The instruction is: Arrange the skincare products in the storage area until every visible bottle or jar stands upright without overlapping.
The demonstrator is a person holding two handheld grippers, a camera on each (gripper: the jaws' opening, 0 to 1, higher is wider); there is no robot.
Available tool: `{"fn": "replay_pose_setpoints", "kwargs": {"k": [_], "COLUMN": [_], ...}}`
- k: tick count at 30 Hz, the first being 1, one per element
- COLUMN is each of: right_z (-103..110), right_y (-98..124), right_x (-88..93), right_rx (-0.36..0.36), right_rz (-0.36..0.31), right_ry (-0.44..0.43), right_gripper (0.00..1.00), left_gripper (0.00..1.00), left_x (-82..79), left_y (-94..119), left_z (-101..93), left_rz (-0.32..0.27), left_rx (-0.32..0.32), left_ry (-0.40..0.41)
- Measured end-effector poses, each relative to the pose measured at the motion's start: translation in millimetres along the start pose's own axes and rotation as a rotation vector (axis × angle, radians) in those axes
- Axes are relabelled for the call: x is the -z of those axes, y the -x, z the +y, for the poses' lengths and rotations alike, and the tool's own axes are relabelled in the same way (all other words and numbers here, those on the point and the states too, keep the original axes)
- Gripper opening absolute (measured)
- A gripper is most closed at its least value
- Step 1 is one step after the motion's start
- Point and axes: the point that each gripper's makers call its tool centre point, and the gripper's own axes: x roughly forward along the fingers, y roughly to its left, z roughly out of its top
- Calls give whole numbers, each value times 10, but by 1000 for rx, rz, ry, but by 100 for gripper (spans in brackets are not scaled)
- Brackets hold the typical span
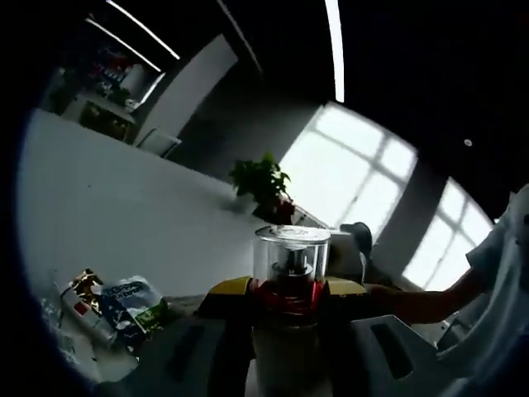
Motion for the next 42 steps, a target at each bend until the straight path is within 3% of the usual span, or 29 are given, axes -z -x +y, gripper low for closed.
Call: {"fn": "replay_pose_setpoints", "kwargs": {"k": [14,28,42], "right_z": [-198,-357,-484], "right_y": [-63,-102,-152], "right_x": [229,521,568], "right_rx": [97,155,190], "right_rz": [127,242,273], "right_ry": [129,272,326], "right_gripper": [32,32,32], "left_gripper": [28,27,27], "left_x": [179,479,518], "left_y": [-30,-48,-55], "left_z": [82,135,195], "left_rz": [61,175,189], "left_rx": [-37,-58,-73], "left_ry": [-133,-312,-397]}}
